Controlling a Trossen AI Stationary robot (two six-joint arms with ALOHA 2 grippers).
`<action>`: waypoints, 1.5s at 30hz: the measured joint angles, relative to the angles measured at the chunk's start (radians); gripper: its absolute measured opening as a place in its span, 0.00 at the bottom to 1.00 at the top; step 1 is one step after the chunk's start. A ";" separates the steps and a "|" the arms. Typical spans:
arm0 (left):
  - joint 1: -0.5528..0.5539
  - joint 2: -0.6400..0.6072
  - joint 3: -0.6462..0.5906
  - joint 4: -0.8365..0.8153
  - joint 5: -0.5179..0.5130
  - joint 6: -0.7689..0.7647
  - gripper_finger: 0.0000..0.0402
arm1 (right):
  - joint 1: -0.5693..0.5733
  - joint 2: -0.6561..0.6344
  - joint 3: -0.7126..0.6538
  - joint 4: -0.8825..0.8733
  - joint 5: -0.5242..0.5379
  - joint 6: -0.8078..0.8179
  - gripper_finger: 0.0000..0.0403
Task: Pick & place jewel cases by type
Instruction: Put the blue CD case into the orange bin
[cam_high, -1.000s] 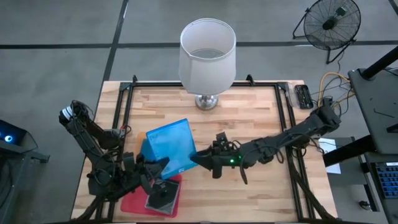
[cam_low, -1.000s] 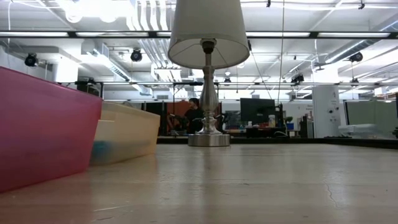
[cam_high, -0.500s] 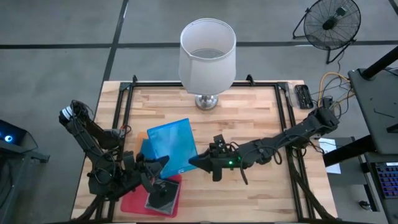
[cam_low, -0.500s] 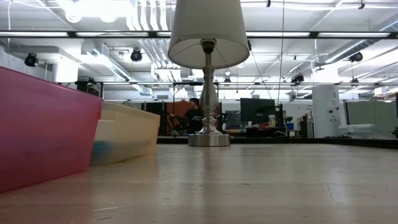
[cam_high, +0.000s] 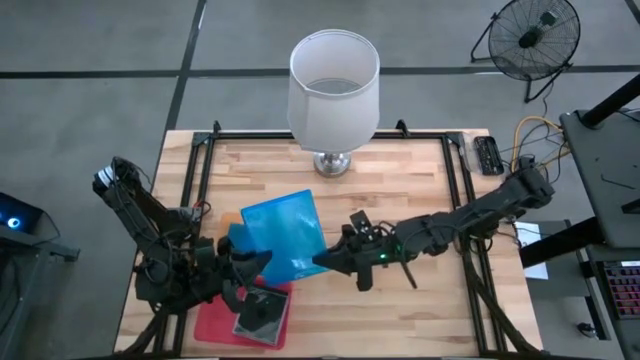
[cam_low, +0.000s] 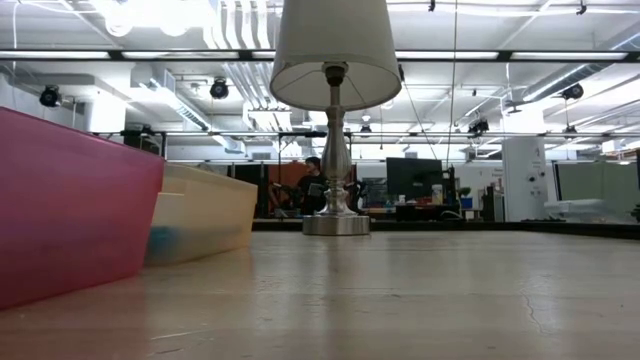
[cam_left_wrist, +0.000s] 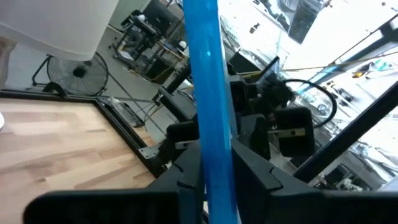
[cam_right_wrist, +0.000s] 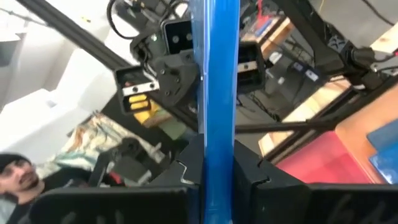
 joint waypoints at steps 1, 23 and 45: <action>0.000 -0.001 0.000 -0.007 0.000 0.001 0.12 | 0.002 -0.014 0.000 -0.028 -0.011 0.000 0.06; 0.116 -0.142 -0.040 -0.266 0.555 -0.263 0.60 | 0.114 -0.324 0.001 -0.715 -0.246 -0.018 0.06; 0.217 -0.178 -0.039 -0.616 0.808 -0.481 0.60 | 0.011 -0.139 0.003 -0.622 -0.489 0.017 0.06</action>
